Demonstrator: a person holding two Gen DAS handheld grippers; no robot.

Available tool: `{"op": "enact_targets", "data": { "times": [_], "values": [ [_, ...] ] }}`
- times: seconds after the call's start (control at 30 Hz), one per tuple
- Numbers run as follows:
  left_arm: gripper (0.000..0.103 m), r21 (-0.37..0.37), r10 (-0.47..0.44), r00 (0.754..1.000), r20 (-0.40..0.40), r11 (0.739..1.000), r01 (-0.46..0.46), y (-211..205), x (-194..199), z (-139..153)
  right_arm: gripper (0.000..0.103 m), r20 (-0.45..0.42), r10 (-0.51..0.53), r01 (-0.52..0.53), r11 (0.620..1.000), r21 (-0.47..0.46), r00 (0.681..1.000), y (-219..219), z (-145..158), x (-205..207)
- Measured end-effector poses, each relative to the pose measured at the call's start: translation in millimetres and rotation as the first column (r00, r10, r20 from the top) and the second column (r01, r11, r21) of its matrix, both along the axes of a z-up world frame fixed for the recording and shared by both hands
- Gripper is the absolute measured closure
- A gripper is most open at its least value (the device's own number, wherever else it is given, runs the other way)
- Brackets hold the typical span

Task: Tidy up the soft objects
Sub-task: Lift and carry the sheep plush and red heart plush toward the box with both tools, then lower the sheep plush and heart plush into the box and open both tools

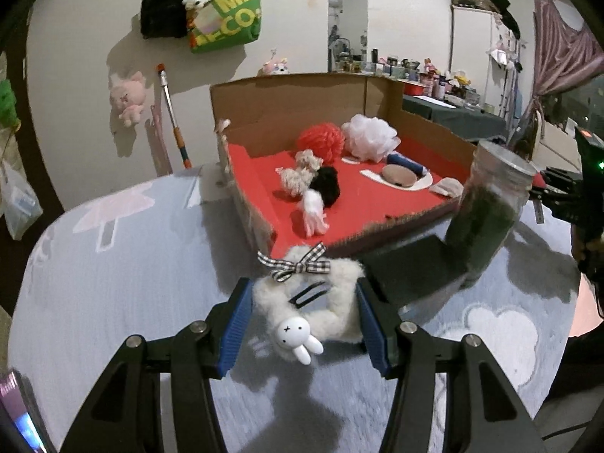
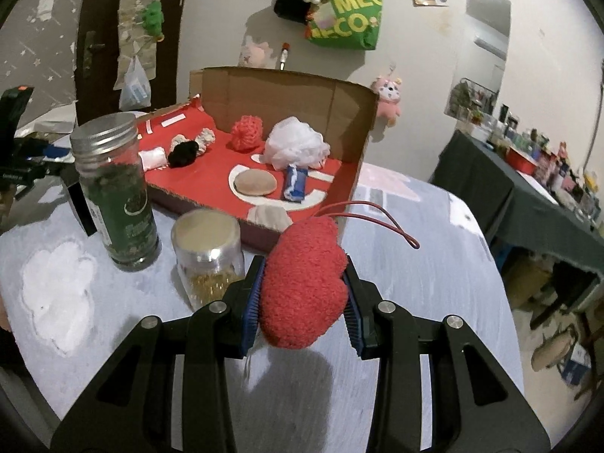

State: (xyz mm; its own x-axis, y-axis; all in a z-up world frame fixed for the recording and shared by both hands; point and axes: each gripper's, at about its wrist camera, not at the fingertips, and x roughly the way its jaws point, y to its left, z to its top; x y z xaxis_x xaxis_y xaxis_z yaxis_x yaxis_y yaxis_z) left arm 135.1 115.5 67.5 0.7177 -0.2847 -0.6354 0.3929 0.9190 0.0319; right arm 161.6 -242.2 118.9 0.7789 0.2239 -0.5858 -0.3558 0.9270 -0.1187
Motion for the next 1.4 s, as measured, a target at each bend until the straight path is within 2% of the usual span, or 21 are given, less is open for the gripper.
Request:
{"op": "enact_targets", "data": {
  "times": [0.3, 0.57, 0.87, 1.03, 1.4],
  "values": [
    [0.046, 0.020, -0.052, 0.999, -0.007, 0.998, 0.052, -14, 30, 19, 0.067, -0.004, 0.081, -0.081, 0.997, 0.020, 0.997, 8, 23, 28],
    [0.046, 0.017, -0.105, 0.993, -0.058, 0.994, 0.106, -35, 61, 32, 0.067, -0.068, 0.188, -0.184, 0.980, 0.072, 0.980, 28, 37, 64],
    [0.046, 0.025, -0.196, 0.964, -0.180, 0.979, 0.204, -87, 109, 37, 0.067, -0.195, 0.333, -0.319, 0.943, 0.097, 0.923, 78, 43, 123],
    [0.046, 0.051, -0.232, 0.934, -0.272, 0.966, 0.255, -113, 134, 25, 0.067, -0.292, 0.365, -0.352, 0.931, 0.098, 0.884, 101, 33, 160],
    [0.046, 0.122, -0.228, 0.895, -0.382, 0.948, 0.294, -141, 167, 0, 0.067, -0.479, 0.363, -0.349, 0.929, 0.123, 0.799, 131, -1, 219]
  ]
}}
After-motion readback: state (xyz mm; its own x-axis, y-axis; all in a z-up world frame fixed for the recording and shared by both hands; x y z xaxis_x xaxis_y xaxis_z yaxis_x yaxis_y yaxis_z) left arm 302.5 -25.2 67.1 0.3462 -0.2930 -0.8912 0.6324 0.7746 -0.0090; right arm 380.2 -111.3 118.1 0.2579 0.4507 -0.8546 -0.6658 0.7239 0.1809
